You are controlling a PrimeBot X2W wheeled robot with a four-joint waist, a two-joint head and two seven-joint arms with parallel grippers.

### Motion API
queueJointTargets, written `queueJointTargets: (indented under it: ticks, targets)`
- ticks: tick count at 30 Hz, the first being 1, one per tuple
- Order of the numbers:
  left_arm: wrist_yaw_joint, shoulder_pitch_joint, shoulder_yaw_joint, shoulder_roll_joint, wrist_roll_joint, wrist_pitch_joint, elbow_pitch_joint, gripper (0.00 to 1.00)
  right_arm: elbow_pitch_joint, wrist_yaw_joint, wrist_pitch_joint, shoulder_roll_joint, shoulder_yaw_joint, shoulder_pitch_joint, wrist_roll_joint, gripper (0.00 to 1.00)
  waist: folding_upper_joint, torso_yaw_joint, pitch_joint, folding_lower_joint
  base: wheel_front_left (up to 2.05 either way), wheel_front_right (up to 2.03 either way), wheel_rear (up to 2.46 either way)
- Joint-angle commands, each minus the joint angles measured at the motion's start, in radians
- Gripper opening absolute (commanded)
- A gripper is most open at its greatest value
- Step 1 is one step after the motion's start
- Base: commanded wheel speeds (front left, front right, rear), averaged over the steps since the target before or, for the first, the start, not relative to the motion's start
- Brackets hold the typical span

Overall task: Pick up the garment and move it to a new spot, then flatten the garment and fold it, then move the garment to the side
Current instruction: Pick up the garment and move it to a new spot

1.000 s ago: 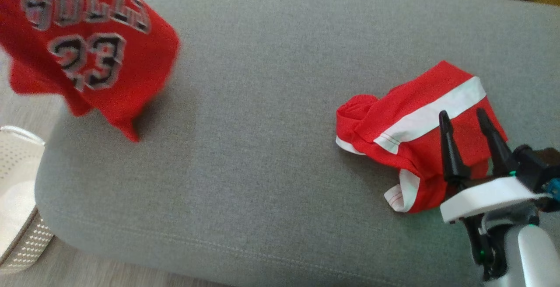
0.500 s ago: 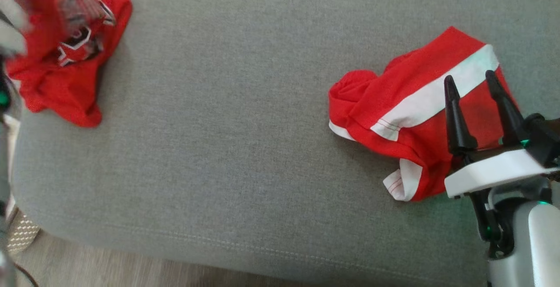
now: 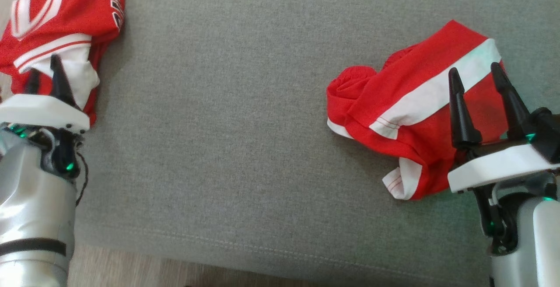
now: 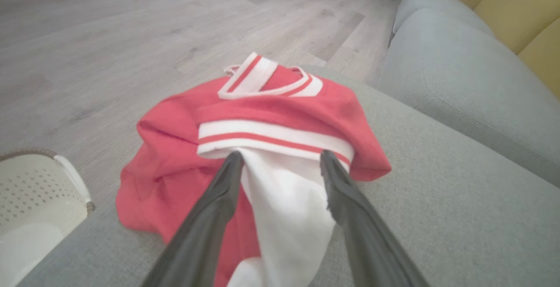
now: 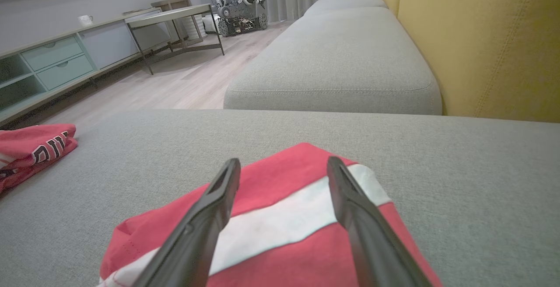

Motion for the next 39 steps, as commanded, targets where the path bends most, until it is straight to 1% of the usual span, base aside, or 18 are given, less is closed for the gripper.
queueJointTargets:
  ticks: [1, 5, 9, 12, 15, 19, 21, 23, 24, 28, 29, 35, 39]
  targets:
    - [0.001, 0.001, 0.045, 0.050, 0.015, -0.012, -0.043, 1.00, -0.034, -0.001, -0.005, -0.004, 0.021, -0.032, -0.003, 1.00, 0.0000, -0.002, -0.007, -0.0001, 0.00, 0.00, 0.00]
    - [0.029, 0.075, 0.100, 0.034, 0.083, -0.012, -0.149, 1.00, -0.015, -0.001, -0.021, -0.004, 0.024, -0.029, 0.008, 1.00, 0.0000, -0.010, -0.036, -0.0001, 0.00, 0.00, 0.00]
    - [0.062, 0.186, 0.154, 0.012, 0.168, -0.012, -0.282, 1.00, 0.013, -0.001, -0.044, -0.004, 0.034, -0.021, 0.023, 1.00, 0.0000, -0.023, -0.077, -0.0001, 0.00, 0.00, 0.00]
    - [0.077, 0.273, 0.184, -0.015, 0.229, -0.012, -0.396, 1.00, 0.033, -0.001, -0.063, -0.004, 0.030, -0.011, 0.032, 1.00, 0.0000, -0.029, -0.111, -0.0001, 0.00, 0.00, 0.00]
    - [0.092, 0.362, 0.194, -0.050, 0.290, -0.012, -0.525, 1.00, 0.053, -0.001, -0.077, -0.004, 0.025, 0.004, 0.040, 1.00, 0.0000, -0.035, -0.147, -0.0001, 0.00, 0.00, 0.00]
    - [0.096, 0.470, 0.177, -0.083, 0.350, -0.012, -0.674, 1.00, 0.076, -0.001, -0.086, -0.004, 0.027, 0.028, 0.041, 1.00, 0.0000, -0.047, -0.194, -0.0001, 0.00, 0.00, 0.00]
    - [0.094, 0.515, 0.159, -0.096, 0.366, -0.012, -0.724, 1.00, 0.085, -0.001, -0.088, -0.004, 0.030, 0.039, 0.039, 1.00, 0.0000, -0.055, -0.213, -0.0001, 0.00, 0.00, 0.00]
    - [0.094, 0.545, 0.139, -0.098, 0.381, -0.008, -0.775, 1.00, 0.092, -0.001, -0.090, -0.004, 0.033, 0.048, 0.036, 1.00, 0.0000, -0.065, -0.229, -0.0001, 0.00, 0.00, 0.00]
    - [0.090, 0.570, 0.118, -0.097, 0.394, 0.010, -0.824, 1.00, 0.099, -0.001, -0.091, -0.004, 0.036, 0.057, 0.035, 1.00, 0.0000, -0.076, -0.246, -0.0001, 0.00, 0.00, 0.00]
    - [0.097, 0.620, 0.081, -0.096, 0.424, 0.055, -0.918, 1.00, 0.113, -0.001, -0.097, -0.004, 0.040, 0.077, 0.036, 1.00, 0.0000, -0.108, -0.281, -0.0001, 0.00, 0.00, 0.00]
    - [0.097, 0.620, 0.081, -0.096, 0.424, 0.055, -0.918, 1.00, 0.113, -0.001, -0.097, -0.004, 0.040, 0.077, 0.036, 1.00, 0.0000, -0.108, -0.281, -0.0001, 0.00, 0.00, 0.00]
    - [0.105, 0.686, 0.031, -0.103, 0.452, 0.111, -1.020, 1.00, 0.140, -0.001, -0.104, -0.004, 0.052, 0.104, 0.029, 1.00, 0.0000, -0.153, -0.327, -0.0001, 0.00, 0.00, 0.00]
    - [0.106, 0.721, 0.012, -0.106, 0.455, 0.133, -1.053, 1.00, 0.153, -0.001, -0.107, -0.004, 0.054, 0.118, 0.017, 1.00, 0.0000, -0.173, -0.354, -0.0001, 0.00, 0.00, 0.00]
